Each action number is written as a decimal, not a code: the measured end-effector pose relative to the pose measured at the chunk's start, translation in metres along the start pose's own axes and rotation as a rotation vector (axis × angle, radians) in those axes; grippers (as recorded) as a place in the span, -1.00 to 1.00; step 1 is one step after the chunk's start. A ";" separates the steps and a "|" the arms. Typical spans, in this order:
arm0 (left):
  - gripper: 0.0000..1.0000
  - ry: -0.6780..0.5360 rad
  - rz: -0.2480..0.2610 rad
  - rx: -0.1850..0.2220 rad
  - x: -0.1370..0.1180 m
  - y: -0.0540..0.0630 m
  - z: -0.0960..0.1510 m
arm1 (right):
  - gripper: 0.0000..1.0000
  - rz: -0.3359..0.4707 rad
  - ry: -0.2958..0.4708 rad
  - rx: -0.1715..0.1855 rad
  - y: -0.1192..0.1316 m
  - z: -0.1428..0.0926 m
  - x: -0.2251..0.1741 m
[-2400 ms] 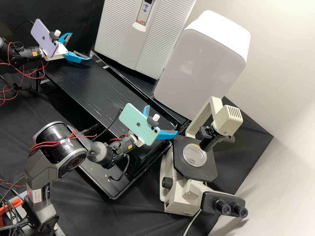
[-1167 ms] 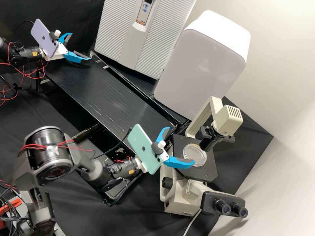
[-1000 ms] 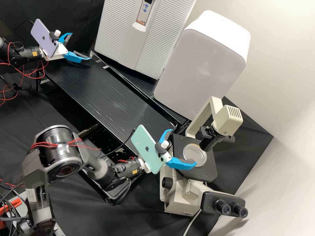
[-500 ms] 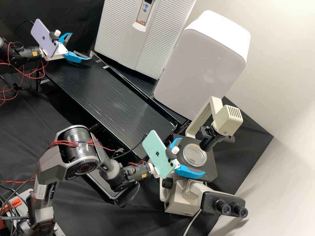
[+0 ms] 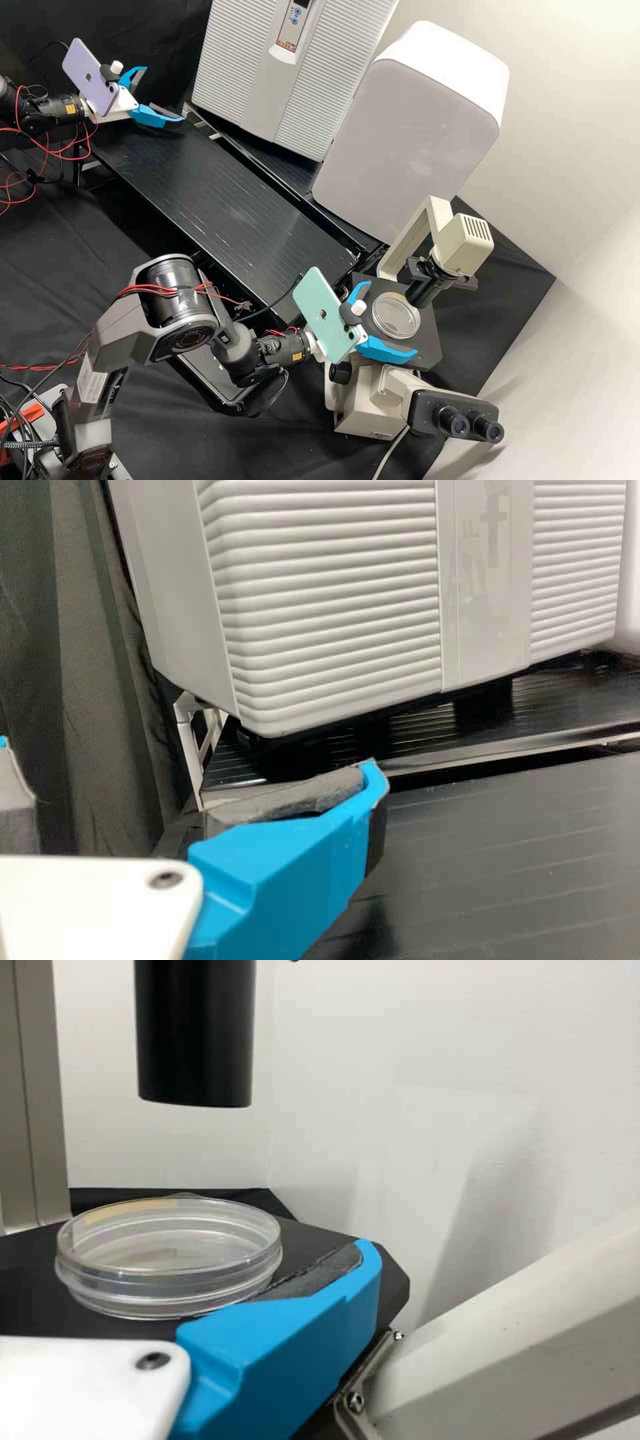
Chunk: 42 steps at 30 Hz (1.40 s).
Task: Place the petri dish on the bench
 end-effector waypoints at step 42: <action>1.00 0.000 0.000 0.000 0.000 0.000 0.000 | 1.00 -0.042 -0.017 -0.011 0.026 0.000 0.010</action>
